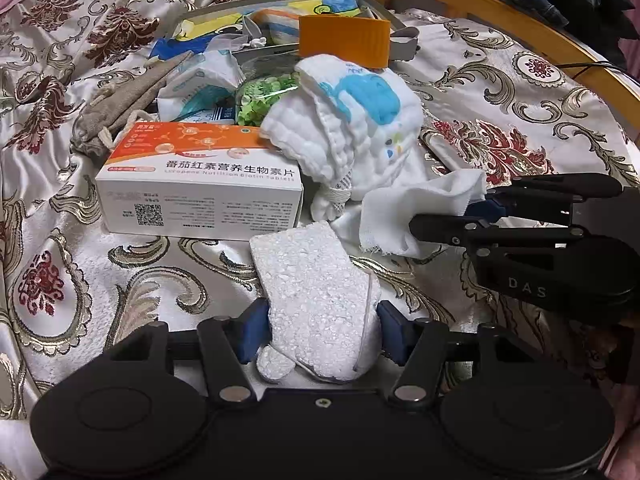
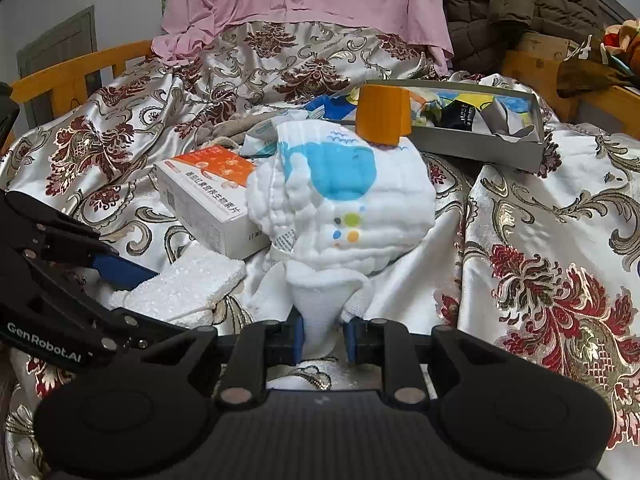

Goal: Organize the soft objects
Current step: 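Carry the foam sponge and white towel over the painting tray, then lower both items into the tray and open both tools, then move both open tools back over the pile, then grasp the orange silicone band with the left tool while the right tool grasps the white muslin cloth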

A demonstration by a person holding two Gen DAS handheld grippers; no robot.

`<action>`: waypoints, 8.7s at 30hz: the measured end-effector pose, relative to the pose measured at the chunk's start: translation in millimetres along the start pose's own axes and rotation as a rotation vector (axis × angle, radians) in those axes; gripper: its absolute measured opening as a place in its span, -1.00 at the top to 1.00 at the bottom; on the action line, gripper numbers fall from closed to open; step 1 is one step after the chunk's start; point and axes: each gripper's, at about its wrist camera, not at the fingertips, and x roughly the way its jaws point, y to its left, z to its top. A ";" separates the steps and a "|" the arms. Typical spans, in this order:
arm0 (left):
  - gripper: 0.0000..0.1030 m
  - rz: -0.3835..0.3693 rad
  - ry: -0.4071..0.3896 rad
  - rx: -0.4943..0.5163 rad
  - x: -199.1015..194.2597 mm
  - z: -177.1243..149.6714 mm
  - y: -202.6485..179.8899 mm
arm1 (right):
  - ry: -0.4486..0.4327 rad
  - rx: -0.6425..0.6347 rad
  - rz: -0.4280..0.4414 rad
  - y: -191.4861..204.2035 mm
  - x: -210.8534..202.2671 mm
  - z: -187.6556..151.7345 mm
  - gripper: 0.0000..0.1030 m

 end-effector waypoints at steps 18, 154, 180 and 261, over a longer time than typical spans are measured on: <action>-0.16 0.026 -0.197 -0.053 -60.5 14.6 -14.6 | -0.185 0.044 0.003 -3.9 -47.8 14.2 0.57; -0.98 0.270 -0.530 -0.101 -111.6 102.0 -20.7 | -0.308 0.091 -0.211 -41.1 -101.4 101.5 -0.99; -0.98 0.316 -0.282 -0.130 -79.4 2.9 31.8 | -0.156 0.080 -0.159 34.7 -49.7 11.3 -0.99; -0.83 0.241 -0.166 0.055 58.2 191.1 -61.8 | -0.316 -0.108 -0.031 -21.0 41.0 33.0 -1.00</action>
